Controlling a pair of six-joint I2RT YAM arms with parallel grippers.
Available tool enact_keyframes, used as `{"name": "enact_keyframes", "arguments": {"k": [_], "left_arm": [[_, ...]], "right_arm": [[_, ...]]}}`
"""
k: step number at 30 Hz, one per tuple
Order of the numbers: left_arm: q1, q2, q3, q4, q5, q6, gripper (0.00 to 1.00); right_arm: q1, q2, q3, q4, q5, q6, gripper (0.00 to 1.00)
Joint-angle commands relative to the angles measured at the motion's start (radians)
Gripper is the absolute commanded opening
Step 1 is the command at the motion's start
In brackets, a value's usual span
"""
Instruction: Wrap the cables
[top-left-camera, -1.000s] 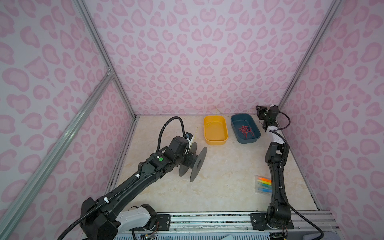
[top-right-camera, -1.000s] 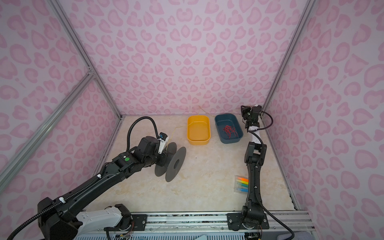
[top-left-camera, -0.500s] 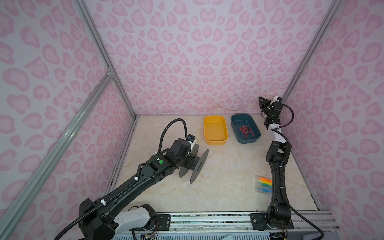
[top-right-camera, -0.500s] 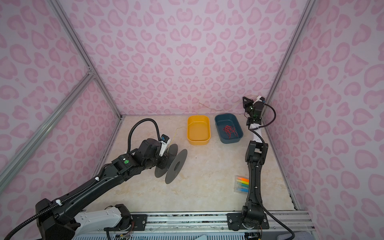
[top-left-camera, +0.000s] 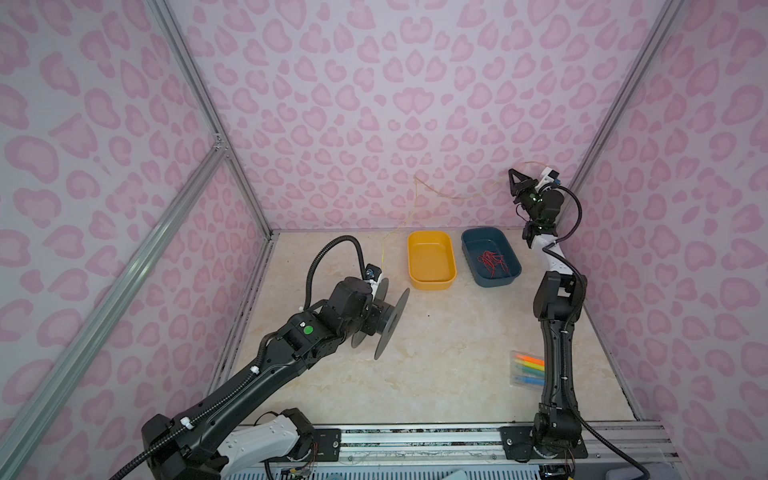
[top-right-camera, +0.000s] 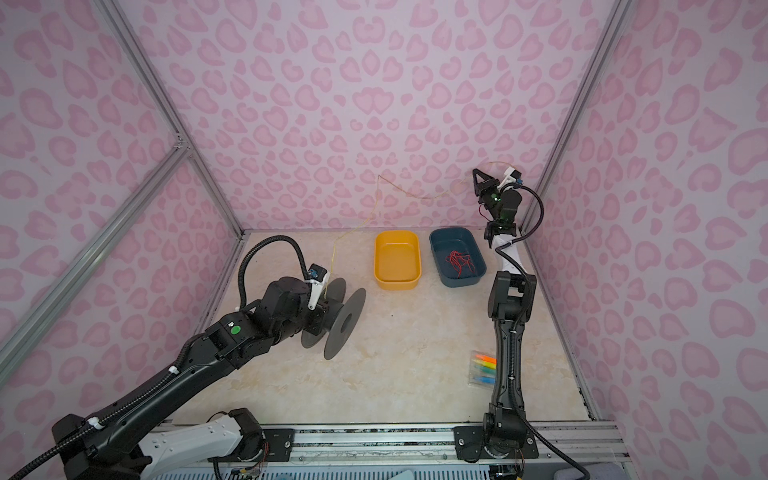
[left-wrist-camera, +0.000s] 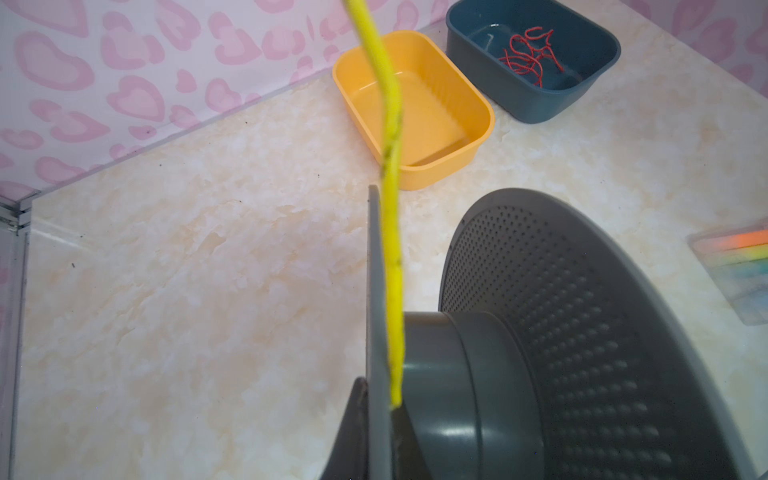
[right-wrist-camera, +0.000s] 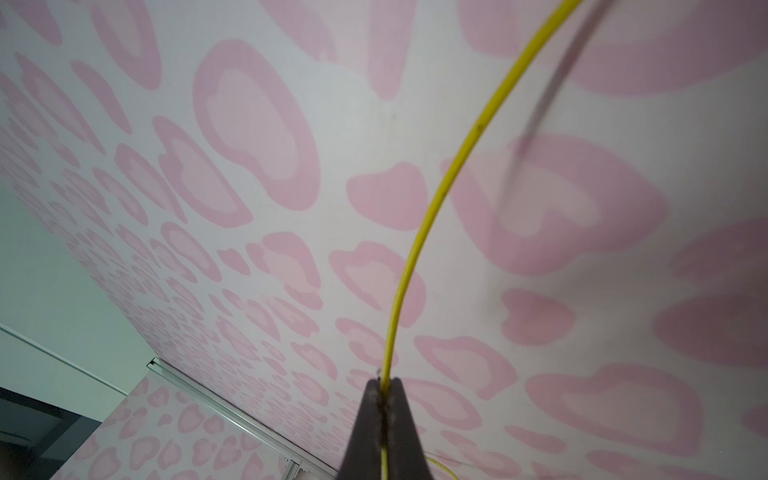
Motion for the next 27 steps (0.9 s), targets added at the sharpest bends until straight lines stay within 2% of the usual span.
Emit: {"name": "enact_keyframes", "arguments": {"k": [1,7,12,17,22,27], "left_arm": [[0.001,-0.03,0.038,-0.026,-0.069,-0.016,0.04],[0.003,-0.065,0.067,-0.093,-0.146,-0.04,0.04],[0.004,-0.098,0.066,-0.088,-0.139,-0.036,0.04],[0.005,-0.132,0.095,-0.1,-0.155,-0.013,0.04],[0.013,-0.168,0.126,-0.134,-0.174,-0.003,0.04],[0.072,-0.159,0.174,-0.143,-0.176,-0.011,0.04]], "right_arm": [[0.016,-0.107,-0.149,-0.002,0.004,-0.108,0.0],[0.022,-0.37,-0.513,-0.024,0.083,-0.284,0.0],[0.013,-0.534,-0.722,-0.005,0.06,-0.334,0.0],[0.009,-0.711,-0.967,-0.034,0.095,-0.437,0.0],[0.025,-0.893,-1.174,-0.175,0.231,-0.613,0.0],[0.051,-1.038,-1.321,-0.267,0.336,-0.685,0.0]]}}
